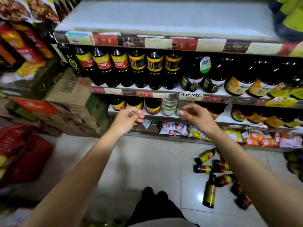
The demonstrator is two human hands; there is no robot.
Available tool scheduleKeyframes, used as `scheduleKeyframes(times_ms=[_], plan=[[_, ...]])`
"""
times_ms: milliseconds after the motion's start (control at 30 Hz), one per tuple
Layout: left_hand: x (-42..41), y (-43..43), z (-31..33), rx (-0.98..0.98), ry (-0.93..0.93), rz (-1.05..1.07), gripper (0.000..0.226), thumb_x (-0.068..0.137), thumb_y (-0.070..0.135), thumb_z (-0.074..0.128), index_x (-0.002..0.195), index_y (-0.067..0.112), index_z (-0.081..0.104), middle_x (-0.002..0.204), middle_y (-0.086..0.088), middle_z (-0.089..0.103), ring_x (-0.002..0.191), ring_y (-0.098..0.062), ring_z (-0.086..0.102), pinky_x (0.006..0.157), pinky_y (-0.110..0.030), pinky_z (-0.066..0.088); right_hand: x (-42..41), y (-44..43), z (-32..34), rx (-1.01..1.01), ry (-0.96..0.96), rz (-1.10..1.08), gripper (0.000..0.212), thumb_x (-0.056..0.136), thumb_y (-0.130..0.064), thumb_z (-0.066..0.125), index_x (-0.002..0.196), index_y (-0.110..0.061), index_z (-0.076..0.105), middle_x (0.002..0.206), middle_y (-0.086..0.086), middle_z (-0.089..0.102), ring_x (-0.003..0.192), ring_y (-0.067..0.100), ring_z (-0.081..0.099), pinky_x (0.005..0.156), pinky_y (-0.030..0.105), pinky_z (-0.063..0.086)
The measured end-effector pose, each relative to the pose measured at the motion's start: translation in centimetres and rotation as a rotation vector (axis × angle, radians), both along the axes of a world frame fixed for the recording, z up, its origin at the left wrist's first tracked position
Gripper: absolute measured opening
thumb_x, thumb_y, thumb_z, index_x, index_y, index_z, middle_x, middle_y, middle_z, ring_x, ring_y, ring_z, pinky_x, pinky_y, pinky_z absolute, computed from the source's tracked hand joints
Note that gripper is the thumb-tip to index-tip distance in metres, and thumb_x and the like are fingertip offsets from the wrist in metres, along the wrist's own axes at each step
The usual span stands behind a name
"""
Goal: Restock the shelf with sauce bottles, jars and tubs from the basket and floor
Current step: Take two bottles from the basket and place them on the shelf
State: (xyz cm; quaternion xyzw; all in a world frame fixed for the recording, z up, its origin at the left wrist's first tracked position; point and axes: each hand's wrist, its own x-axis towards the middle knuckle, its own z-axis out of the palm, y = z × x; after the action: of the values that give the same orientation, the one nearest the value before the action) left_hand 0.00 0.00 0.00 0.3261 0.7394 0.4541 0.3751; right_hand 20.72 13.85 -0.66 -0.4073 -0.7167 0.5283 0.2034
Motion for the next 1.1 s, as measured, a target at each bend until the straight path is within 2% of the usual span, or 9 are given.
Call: scheduleKeyframes(times_ms=[133,300,400,467,567,767,900,1000,1100], plan=[[0.3,-2.6,-1.8,-0.024,-0.099,0.138,0.018,0.094,-0.001,0.042,0.089,0.006,0.057,0.068,0.004,0.063,0.049,0.006,0.059,0.049,-0.008,0.041,-1.4,-1.6,-1.9,-0.101,-0.008,0.047,0.016,0.082,-0.013,0.066,0.097,-0.009,0.060,0.084,0.009,0.062,0.064,0.002,0.059,0.065,0.018,0.047],[-0.5,-6.4,-3.3,-0.014,-0.209,0.335,0.025,0.094,0.001,0.044,0.077,0.014,0.056,0.051,0.013,0.065,0.047,0.005,0.058,0.048,-0.007,0.039,-4.7,-2.9,-3.0,-0.202,-0.003,0.159,0.010,0.083,-0.007,0.065,0.087,-0.014,0.060,0.078,0.006,0.061,0.060,0.003,0.059,0.056,0.012,0.045],[-1.4,-8.5,-3.8,-0.002,-0.239,0.418,0.024,0.094,0.003,0.045,0.076,0.014,0.056,0.052,0.013,0.065,0.049,0.003,0.059,0.052,-0.013,0.039,-7.2,-3.9,-3.3,-0.218,-0.004,0.195,0.010,0.083,-0.005,0.064,0.089,-0.012,0.060,0.082,0.009,0.062,0.059,-0.001,0.059,0.062,0.014,0.046],[-2.4,-10.0,-3.8,0.004,-0.251,0.475,0.025,0.094,0.004,0.044,0.075,0.015,0.055,0.053,0.012,0.064,0.050,0.003,0.060,0.054,-0.015,0.038,-8.9,-4.8,-3.3,-0.225,-0.025,0.225,0.010,0.084,-0.007,0.064,0.093,-0.009,0.060,0.085,0.009,0.062,0.065,0.008,0.060,0.070,0.021,0.046],[-4.4,-12.9,-3.7,0.013,-0.247,0.583,0.028,0.094,0.002,0.044,0.073,0.017,0.055,0.051,0.014,0.065,0.049,0.003,0.060,0.053,-0.013,0.040,-12.5,-6.7,-3.3,-0.244,-0.045,0.314,0.010,0.085,-0.010,0.063,0.085,-0.019,0.059,0.087,0.008,0.063,0.071,0.018,0.061,0.074,0.027,0.046],[-8.6,-19.8,-4.5,0.037,-0.268,0.751,0.026,0.094,0.000,0.044,0.076,0.013,0.056,0.049,0.015,0.064,0.046,0.004,0.059,0.048,-0.008,0.040,-20.5,-11.3,-3.4,-0.235,-0.070,0.454,0.016,0.085,-0.012,0.064,0.079,-0.026,0.059,0.090,0.005,0.062,0.078,0.015,0.059,0.061,0.011,0.043],[-11.6,-25.0,-5.2,0.071,-0.254,0.907,0.019,0.093,0.001,0.046,0.081,0.010,0.059,0.051,0.008,0.065,0.046,0.003,0.059,0.048,-0.009,0.043,-26.2,-14.9,-3.4,-0.250,-0.077,0.549,0.013,0.086,-0.012,0.062,0.081,-0.023,0.058,0.079,0.003,0.060,0.068,0.010,0.057,0.061,0.016,0.042],[-13.7,-28.6,-5.6,0.085,-0.233,1.020,0.023,0.093,0.001,0.046,0.078,0.013,0.058,0.065,-0.002,0.062,0.046,0.002,0.059,0.046,-0.009,0.042,-30.4,-17.5,-3.7,-0.243,-0.076,0.625,0.008,0.086,-0.008,0.061,0.085,-0.016,0.058,0.077,0.005,0.060,0.055,-0.004,0.057,0.055,0.008,0.041],[-15.5,-31.7,-5.6,0.090,-0.227,1.118,0.027,0.093,0.001,0.046,0.074,0.015,0.057,0.066,-0.001,0.062,0.045,0.002,0.058,0.049,-0.012,0.041,-34.0,-19.8,-3.9,-0.232,-0.102,0.715,0.009,0.087,-0.008,0.060,0.096,-0.008,0.058,0.081,0.011,0.060,0.063,0.010,0.059,0.051,0.005,0.040]])
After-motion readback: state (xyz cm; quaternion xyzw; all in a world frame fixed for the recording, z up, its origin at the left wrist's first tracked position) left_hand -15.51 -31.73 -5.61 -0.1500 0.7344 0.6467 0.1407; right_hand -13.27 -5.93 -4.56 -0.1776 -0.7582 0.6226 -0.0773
